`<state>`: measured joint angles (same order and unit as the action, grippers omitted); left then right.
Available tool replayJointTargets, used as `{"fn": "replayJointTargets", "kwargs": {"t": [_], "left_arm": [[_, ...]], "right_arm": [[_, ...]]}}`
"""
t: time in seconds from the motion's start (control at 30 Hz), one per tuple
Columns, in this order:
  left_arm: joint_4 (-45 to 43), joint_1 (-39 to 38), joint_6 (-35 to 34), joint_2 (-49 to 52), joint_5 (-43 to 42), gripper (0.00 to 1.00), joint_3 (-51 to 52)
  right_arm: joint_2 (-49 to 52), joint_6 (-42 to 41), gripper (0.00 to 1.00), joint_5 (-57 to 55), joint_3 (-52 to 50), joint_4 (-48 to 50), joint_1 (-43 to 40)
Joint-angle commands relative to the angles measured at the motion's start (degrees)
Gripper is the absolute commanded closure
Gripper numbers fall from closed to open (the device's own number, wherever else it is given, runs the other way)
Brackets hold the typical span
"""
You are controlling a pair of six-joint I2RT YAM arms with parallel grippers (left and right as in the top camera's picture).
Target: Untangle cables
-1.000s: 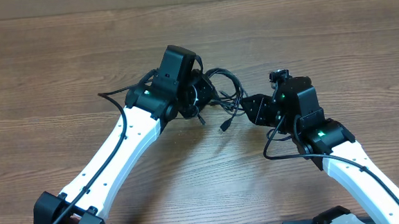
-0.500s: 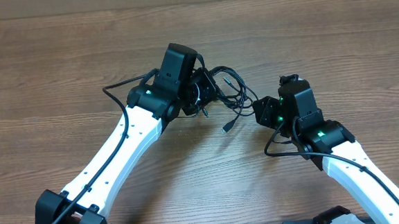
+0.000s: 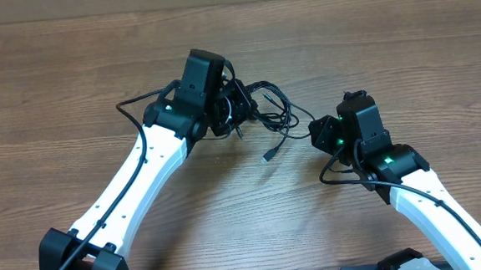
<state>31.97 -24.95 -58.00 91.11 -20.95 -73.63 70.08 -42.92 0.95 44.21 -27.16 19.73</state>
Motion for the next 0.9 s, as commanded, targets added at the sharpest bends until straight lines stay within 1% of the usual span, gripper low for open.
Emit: {"fn": "replayJointTargets", "kwargs": {"t": [0.0,0.03,0.07,0.1,0.4,0.5,0.63,0.77,0.87], "left_arm": [[-0.26,3.32,1.51,-0.37,3.41,0.96,-0.35],[-0.22,3.56,1.51,-0.37,3.39,0.96,-0.35],[-0.07,3.65,1.51,-0.37,3.39,0.96,-0.35],[0.02,3.85,1.51,-0.37,3.39,0.96,-0.35],[0.17,4.02,1.77,-0.37,3.63,0.96,-0.35],[0.13,4.02,2.6,-0.37,6.14,0.96,-0.35],[-0.02,4.04,5.03,-0.37,11.13,0.96,-0.35],[-1.7,4.04,11.72,-0.37,14.03,0.96,-0.35],[-2.05,4.04,13.7,-0.37,15.43,0.96,-0.35]], "right_arm": [[0.46,-0.85,0.78,-5.14,0.44,-1.53,-1.81],[0.46,-0.85,0.86,-5.14,0.44,-1.53,-1.81],[0.46,-0.85,0.9,-5.11,0.44,-1.53,-1.81],[0.46,-0.81,0.96,-4.76,0.44,-1.49,-1.81],[0.46,-0.81,0.96,-4.39,0.44,-1.46,-1.81],[0.44,-0.79,0.96,-2.05,0.44,-0.35,-1.81],[0.44,-0.74,0.96,4.26,0.44,4.07,-1.81],[0.44,-0.09,0.96,12.26,0.44,8.81,-1.81],[0.44,2.34,0.96,18.99,0.44,12.81,-1.81]]}}
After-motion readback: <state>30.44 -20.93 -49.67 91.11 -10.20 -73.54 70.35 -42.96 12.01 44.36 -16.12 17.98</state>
